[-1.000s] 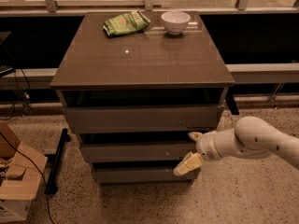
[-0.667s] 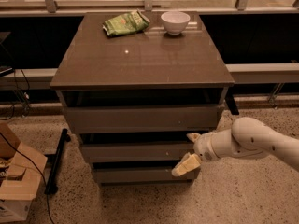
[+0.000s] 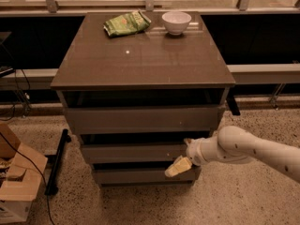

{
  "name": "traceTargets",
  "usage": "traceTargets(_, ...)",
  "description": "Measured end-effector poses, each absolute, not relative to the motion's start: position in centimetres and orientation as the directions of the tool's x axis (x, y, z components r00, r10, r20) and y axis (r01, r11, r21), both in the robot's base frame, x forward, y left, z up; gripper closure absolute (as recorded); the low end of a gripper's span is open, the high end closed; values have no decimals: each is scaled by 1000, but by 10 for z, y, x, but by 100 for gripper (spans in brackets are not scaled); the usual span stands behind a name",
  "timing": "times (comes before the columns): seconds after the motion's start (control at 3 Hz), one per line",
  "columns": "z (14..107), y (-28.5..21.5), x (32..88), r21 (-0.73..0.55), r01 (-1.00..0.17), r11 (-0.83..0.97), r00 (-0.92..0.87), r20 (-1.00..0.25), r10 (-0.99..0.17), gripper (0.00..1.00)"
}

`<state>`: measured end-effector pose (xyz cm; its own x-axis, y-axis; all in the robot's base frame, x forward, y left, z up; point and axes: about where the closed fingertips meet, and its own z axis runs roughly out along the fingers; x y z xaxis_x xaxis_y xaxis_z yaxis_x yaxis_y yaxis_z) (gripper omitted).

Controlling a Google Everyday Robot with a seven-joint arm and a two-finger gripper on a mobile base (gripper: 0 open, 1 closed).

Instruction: Open middle drawer

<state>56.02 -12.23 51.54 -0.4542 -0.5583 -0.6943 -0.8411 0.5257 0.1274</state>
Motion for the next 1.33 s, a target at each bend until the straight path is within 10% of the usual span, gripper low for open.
traceTargets(1.33,433,-124,642,185,-812,553,-526,-642,-557,0)
